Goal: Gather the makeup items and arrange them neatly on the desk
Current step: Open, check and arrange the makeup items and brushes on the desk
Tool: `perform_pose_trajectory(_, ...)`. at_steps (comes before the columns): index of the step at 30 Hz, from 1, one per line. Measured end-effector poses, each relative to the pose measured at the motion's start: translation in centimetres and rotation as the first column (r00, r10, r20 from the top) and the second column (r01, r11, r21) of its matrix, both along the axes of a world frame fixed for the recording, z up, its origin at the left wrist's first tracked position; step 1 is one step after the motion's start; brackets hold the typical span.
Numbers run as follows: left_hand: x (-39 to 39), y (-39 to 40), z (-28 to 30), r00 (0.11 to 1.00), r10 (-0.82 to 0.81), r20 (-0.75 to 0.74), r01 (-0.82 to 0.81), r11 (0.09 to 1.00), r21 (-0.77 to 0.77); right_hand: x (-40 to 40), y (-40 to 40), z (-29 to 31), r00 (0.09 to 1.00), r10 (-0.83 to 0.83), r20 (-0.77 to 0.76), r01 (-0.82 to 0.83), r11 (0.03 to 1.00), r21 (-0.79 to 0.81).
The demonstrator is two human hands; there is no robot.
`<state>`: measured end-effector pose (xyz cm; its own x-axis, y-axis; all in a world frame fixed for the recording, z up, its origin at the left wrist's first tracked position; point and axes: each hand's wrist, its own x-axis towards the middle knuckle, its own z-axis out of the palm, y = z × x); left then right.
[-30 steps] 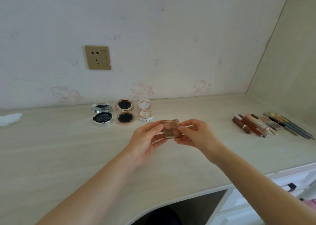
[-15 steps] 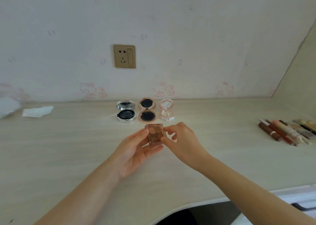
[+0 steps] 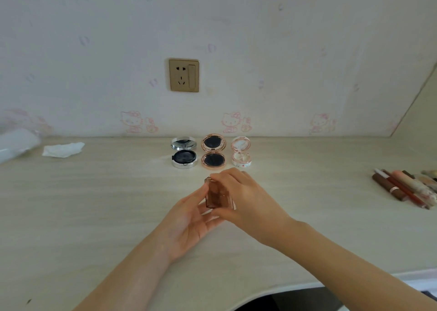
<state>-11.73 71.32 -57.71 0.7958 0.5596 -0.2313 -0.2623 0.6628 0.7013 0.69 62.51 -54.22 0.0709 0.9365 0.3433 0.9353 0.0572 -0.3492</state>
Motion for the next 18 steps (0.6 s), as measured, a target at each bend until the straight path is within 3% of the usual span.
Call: perform_pose_trajectory(18,-0.4,0.1,0.0,1.000,0.019,-0.020,-0.020,0.998,-0.057,1.4,0.1,2.9,0.982,0.010,-0.188,-0.031,0.994,-0.107)
